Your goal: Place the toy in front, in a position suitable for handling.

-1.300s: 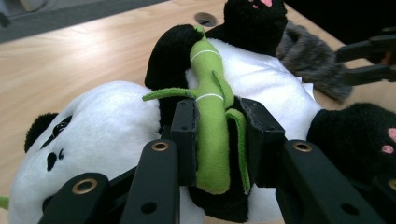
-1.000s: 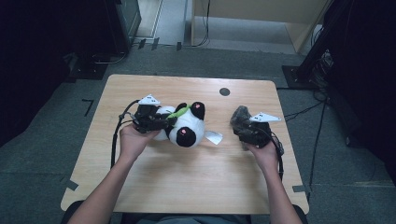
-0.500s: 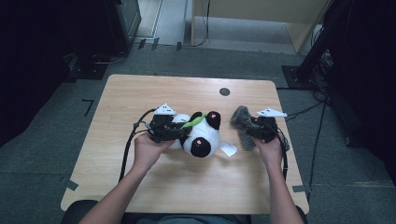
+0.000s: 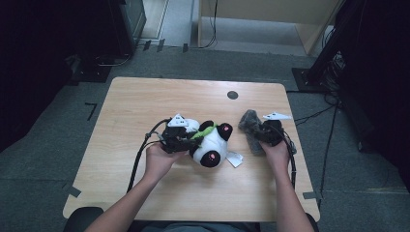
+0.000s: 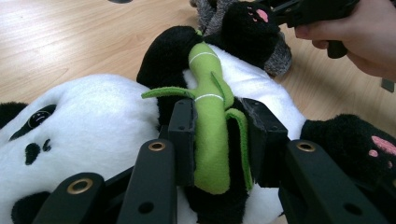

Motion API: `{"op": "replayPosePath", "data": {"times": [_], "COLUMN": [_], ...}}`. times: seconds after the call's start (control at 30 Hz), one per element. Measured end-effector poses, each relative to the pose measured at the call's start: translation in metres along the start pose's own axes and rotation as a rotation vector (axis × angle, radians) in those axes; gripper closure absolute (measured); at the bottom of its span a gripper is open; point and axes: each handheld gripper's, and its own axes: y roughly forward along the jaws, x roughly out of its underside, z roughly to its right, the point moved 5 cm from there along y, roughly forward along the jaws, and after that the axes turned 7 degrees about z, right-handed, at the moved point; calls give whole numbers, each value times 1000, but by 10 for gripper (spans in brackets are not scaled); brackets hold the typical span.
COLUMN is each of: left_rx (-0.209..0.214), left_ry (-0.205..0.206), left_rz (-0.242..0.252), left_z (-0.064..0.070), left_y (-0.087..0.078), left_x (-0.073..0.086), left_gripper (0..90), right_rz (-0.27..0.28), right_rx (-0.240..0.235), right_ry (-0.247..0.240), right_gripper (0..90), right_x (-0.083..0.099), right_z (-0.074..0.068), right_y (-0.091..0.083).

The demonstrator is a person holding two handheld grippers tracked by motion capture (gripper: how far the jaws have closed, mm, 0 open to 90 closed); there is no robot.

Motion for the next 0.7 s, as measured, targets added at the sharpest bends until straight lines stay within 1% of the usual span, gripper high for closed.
{"op": "replayPosePath", "data": {"times": [0.13, 0.17, 0.27, 0.3, 0.33, 0.37, 0.4, 0.47, 0.57, 0.67, 0.7], "left_rx": [4, -2, -1, -1, -1, -1, 8, 19, 20, 21, 21], "left_ry": [6, 21, 38, 47, 47, 54, 44, 38, 58, 68, 73], "left_rz": [3, 4, 10, 10, 10, 17, 17, 19, 24, 40, 38], "left_z": [0, 0, 1, 1, 1, -1, -1, -1, 0, 0, -1], "left_y": [1, 0, 1, 1, 1, 0, 0, 0, 0, -3, -4], "left_x": [1, 1, 2, 2, 2, 2, 2, 2, 1, 0, -1], "left_gripper": [633, 623, 574, 543, 514, 493, 484, 459, 433, 401, 393], "right_rz": [-36, -44, -48, -48, -48, -43, -42, -38, -41, -47, -47], "right_rx": [-7, -10, -18, -22, -22, -38, -41, -43, -41, -37, -37], "right_ry": [-1, 1, 8, 11, 11, 29, 35, 42, 50, 50, 49], "right_gripper": [628, 645, 675, 697, 697, 719, 728, 745, 769, 783, 785], "right_x": [5, 6, 7, 8, 8, 9, 10, 11, 11, 10, 9], "right_z": [0, 0, 1, 2, 2, 3, 4, 5, 5, 5, 5], "right_y": [5, 6, 7, 8, 8, 8, 8, 8, 8, 7, 6]}}
